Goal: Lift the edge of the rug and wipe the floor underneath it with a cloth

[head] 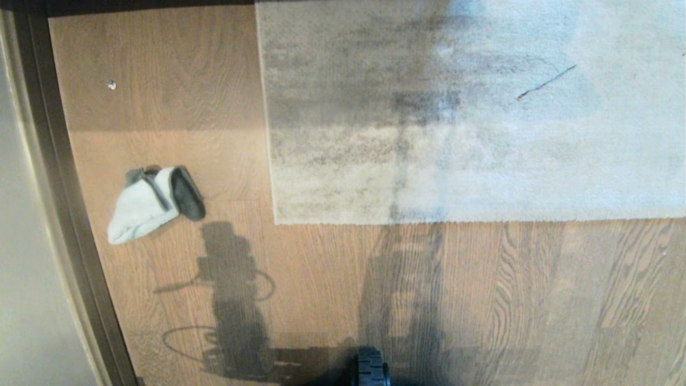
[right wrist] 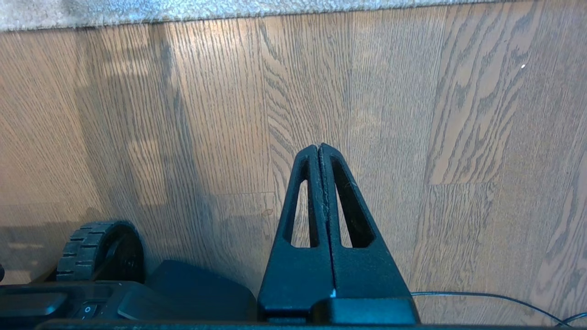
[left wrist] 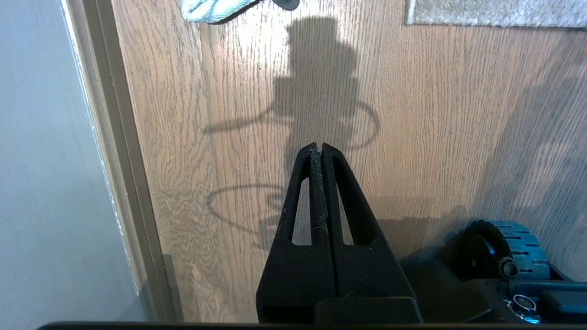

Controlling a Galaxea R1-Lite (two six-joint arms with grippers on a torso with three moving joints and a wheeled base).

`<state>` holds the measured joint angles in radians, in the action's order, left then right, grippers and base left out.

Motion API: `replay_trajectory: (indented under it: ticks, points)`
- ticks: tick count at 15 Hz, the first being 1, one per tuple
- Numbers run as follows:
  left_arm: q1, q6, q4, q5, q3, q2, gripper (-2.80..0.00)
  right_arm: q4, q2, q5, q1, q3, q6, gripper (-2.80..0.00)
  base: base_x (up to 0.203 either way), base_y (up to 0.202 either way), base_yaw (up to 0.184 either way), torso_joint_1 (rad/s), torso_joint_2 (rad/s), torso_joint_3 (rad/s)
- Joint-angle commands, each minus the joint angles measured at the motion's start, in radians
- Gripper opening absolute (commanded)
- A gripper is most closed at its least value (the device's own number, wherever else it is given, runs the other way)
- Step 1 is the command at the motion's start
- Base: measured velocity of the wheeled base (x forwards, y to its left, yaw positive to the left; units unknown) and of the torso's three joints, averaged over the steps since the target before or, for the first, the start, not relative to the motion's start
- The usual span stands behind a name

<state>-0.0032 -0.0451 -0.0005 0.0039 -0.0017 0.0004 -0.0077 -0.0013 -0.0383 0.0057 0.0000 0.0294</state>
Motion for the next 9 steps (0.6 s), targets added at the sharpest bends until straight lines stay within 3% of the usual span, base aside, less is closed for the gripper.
replay_trajectory:
  ticks: [1,9]
  points:
    - [0.000,-0.001,-0.001,0.001,0.000,0.000,-2.80,-0.002,0.001,0.000,0.000,0.000,0.000,-2.80,0.000,0.000,0.000,0.000,0.00,0.000]
    - [0.000,-0.001,-0.001,0.001,0.000,0.000,-2.80,0.000,0.001,0.000,0.000,0.000,0.001,-2.80,0.000,0.000,0.000,0.000,0.00,0.000]
